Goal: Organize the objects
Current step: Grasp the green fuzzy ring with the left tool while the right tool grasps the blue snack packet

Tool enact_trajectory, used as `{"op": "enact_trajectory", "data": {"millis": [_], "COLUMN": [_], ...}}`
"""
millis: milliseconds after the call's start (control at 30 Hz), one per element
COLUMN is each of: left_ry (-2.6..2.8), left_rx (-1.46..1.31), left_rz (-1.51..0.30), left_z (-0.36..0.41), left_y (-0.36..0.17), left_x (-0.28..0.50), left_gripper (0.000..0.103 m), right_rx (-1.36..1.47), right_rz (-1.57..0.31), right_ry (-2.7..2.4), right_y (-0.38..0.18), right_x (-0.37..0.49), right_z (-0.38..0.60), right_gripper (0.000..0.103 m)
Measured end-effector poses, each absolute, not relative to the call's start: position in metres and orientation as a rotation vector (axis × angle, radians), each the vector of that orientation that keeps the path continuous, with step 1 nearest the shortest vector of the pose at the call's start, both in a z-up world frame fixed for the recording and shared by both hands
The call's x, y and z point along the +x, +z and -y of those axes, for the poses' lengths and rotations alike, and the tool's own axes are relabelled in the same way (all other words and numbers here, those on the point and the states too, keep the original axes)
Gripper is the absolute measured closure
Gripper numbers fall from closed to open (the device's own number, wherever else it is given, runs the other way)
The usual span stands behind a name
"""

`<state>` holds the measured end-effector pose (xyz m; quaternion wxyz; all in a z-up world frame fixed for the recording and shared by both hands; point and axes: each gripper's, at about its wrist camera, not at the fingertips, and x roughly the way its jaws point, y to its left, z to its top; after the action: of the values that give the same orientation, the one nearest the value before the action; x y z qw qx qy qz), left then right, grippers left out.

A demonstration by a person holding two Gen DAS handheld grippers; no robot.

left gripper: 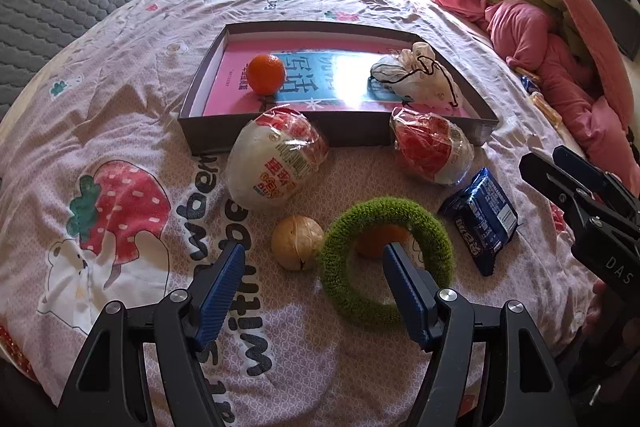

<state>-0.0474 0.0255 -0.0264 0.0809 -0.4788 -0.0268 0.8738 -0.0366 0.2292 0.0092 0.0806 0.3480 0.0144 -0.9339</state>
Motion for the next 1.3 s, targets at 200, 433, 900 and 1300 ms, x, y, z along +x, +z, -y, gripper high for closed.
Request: {"op": "enact_trajectory", "data": {"millis": [200, 433, 900, 1300], "left_ry": [2.598, 2.576, 2.572, 2.596], "left_rx": [-1.48, -1.543, -1.531, -1.53], "left_rz": [0.091, 0.112, 0.121, 0.181], "left_z": [-0.026, -0.023, -0.024, -0.027], "left_y": [-0.036, -0.049, -0.054, -0.058], "left_x": [-0.044, -0.045, -0.046, -0.048], "left_gripper": [0.03, 0.03, 0.03, 0.035], "right_rx": [1.062, 1.088, 1.136, 1.166], "right_rz": [-0.055, -0.091, -0.155, -0.238], "right_ry": [-2.794, -2.786, -2.746, -2.711], "right_y": [0.005, -0.003, -0.018, -0.028], "right_x": [-0.033, -0.033, -0.033, -0.031], "right_z": [-0.23, -0.225, -0.217, -0.212], "right_gripper": [0.029, 0.029, 0.029, 0.025]}}
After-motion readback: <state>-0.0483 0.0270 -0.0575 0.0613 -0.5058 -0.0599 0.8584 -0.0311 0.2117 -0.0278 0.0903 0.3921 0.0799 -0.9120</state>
